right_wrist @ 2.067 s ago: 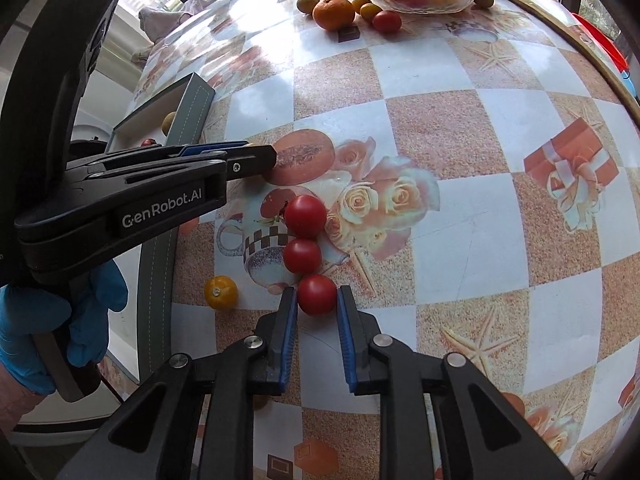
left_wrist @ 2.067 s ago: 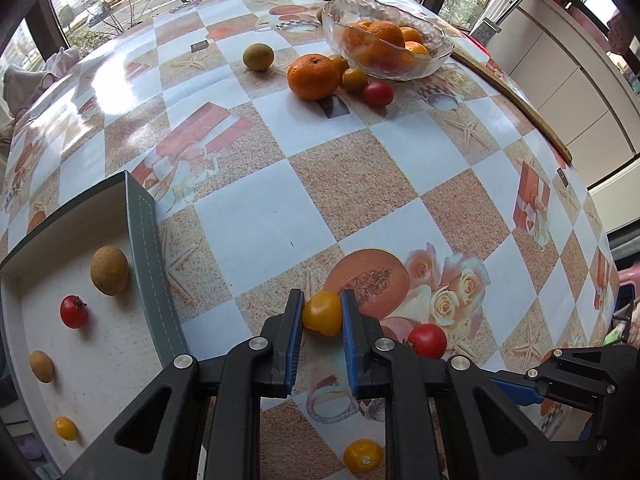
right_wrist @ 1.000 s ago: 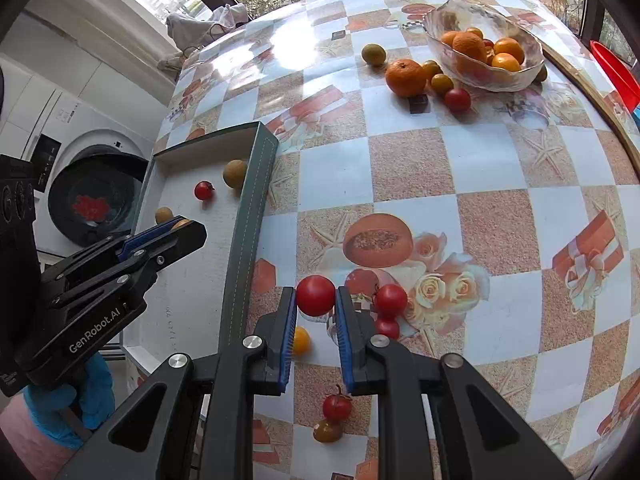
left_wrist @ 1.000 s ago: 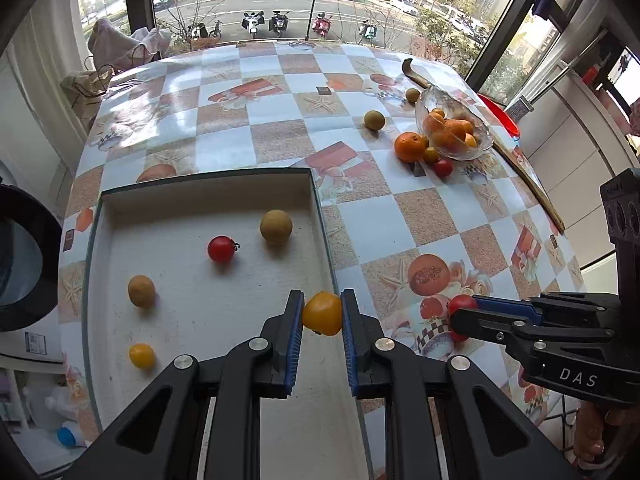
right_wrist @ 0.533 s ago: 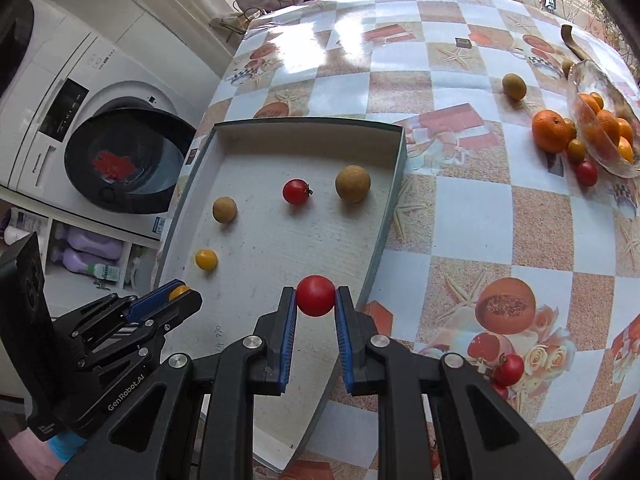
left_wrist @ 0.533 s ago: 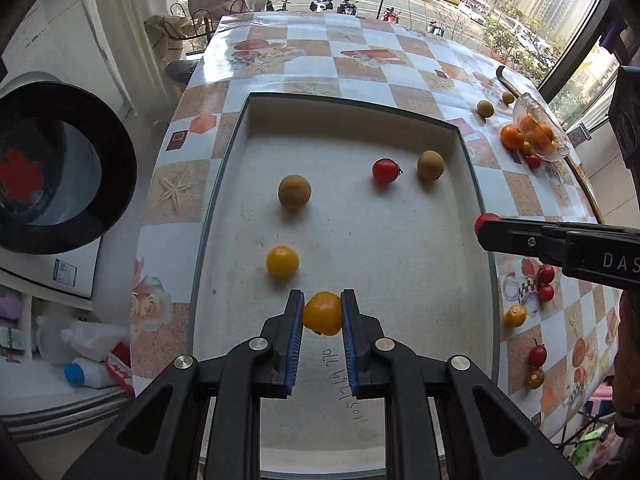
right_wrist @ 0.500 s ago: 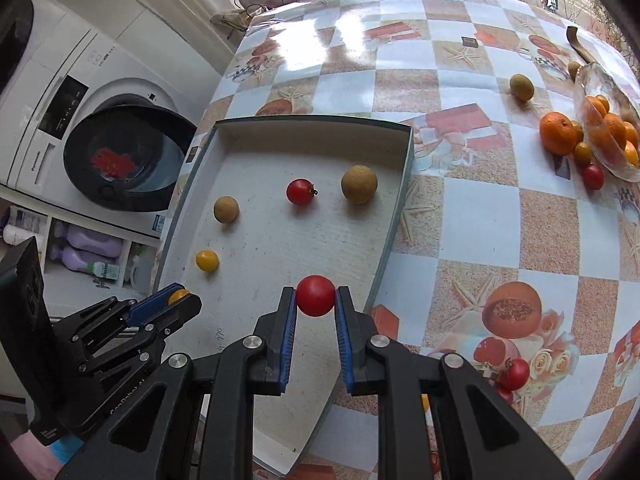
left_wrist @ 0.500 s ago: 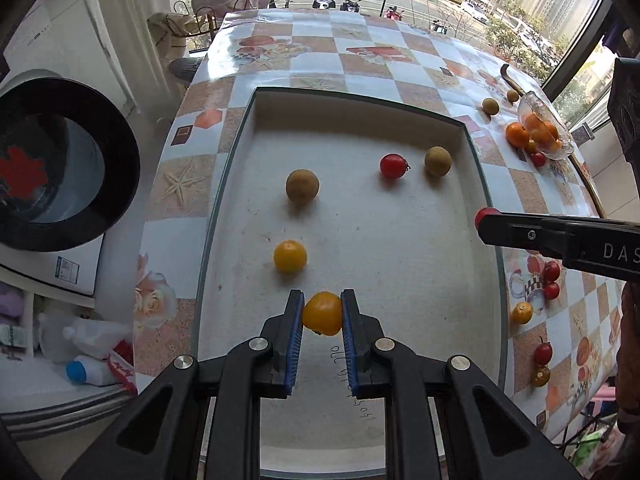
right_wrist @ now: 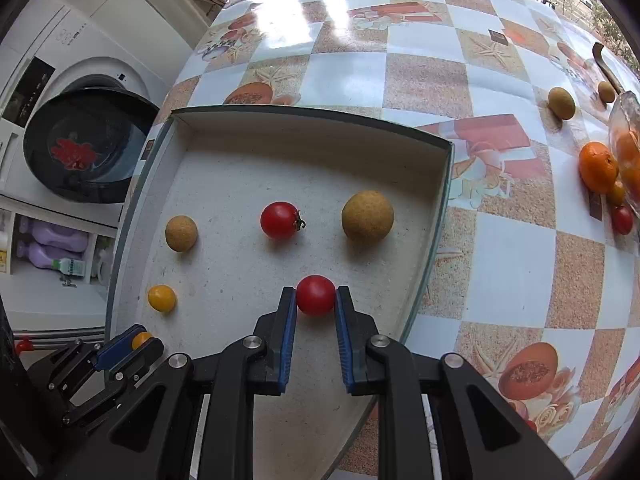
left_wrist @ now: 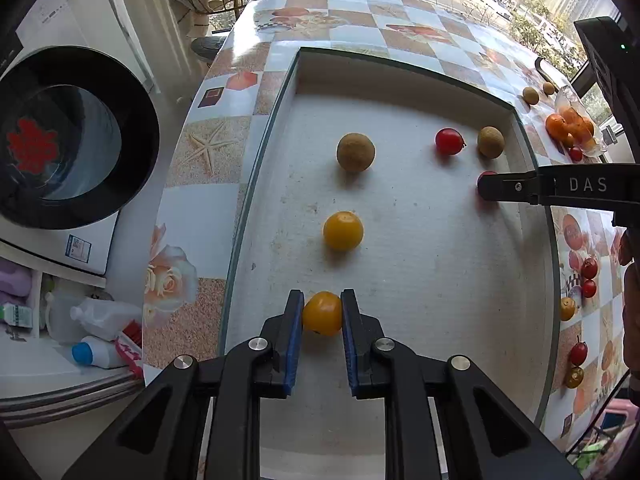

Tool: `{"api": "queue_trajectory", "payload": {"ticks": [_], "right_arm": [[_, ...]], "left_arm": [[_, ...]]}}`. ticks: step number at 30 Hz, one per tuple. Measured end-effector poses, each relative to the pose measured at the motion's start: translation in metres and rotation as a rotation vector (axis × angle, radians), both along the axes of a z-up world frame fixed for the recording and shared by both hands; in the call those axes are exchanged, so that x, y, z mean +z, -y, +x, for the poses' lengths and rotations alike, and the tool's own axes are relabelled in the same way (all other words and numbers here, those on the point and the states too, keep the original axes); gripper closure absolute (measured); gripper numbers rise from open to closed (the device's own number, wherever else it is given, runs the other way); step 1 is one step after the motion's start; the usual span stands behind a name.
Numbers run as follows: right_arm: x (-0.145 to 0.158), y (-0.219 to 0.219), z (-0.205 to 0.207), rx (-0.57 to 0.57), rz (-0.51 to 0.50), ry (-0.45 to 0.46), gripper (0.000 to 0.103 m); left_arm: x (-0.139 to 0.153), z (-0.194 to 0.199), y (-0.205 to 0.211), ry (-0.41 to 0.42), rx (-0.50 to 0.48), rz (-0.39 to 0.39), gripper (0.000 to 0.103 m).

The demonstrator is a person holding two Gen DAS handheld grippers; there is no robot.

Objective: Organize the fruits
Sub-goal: 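Carry both tomatoes into the grey tray and open both tools, then grasp a red cherry tomato with the left tool while the right grasps a dark tomato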

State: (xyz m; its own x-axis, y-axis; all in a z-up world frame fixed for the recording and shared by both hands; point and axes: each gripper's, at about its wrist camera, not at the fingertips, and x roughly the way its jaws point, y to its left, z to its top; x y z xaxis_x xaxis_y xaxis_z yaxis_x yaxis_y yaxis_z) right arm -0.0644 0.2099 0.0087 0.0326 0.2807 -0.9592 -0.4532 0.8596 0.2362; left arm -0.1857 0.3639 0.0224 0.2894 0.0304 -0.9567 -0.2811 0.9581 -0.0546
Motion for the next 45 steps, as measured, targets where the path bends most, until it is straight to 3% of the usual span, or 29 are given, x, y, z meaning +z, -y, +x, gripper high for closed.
{"api": "queue_trajectory", "payload": {"ticks": [11, 14, 15, 16, 17, 18, 21, 27, 33, 40, 45], "right_arm": [[-0.001, -0.001, 0.001, 0.002, -0.003, -0.011, 0.080], [0.000, 0.001, 0.000, -0.003, 0.008, -0.019, 0.068], [0.003, 0.001, -0.001, -0.004, 0.023, -0.016, 0.056], [0.006, 0.002, -0.002, -0.003, 0.040, -0.014, 0.048], [0.010, 0.003, -0.003, -0.003, 0.053, -0.009, 0.045], [0.015, 0.003, -0.005, -0.002, 0.067, -0.001, 0.039], [0.030, 0.009, -0.008, -0.013, 0.083, 0.043, 0.023], [0.050, 0.048, -0.011, -0.095, 0.096, 0.081, 0.023], [0.053, 0.114, -0.030, -0.200, 0.021, 0.103, 0.023], [0.043, 0.176, -0.070, -0.293, -0.047, 0.060, 0.023], [0.033, 0.192, -0.094, -0.323, -0.055, 0.023, 0.023]], "left_arm": [[-0.003, 0.004, 0.007, -0.040, -0.011, 0.055, 0.082], [-0.003, 0.006, 0.011, -0.046, -0.021, 0.070, 0.082], [-0.002, 0.006, 0.012, -0.046, -0.024, 0.071, 0.078], [-0.002, 0.007, 0.014, -0.047, -0.025, 0.071, 0.051], [0.000, 0.006, 0.015, -0.036, -0.026, 0.073, 0.035], [0.004, 0.004, 0.017, -0.002, -0.035, 0.061, 0.028], [0.007, 0.005, 0.027, 0.002, -0.079, 0.095, 0.028], [0.011, 0.012, 0.039, -0.012, -0.119, 0.078, 0.028], [0.025, 0.023, 0.063, 0.017, -0.198, 0.090, 0.028], [0.039, 0.044, 0.103, 0.052, -0.299, 0.070, 0.028], [0.046, 0.059, 0.139, 0.074, -0.397, 0.052, 0.028]]}}
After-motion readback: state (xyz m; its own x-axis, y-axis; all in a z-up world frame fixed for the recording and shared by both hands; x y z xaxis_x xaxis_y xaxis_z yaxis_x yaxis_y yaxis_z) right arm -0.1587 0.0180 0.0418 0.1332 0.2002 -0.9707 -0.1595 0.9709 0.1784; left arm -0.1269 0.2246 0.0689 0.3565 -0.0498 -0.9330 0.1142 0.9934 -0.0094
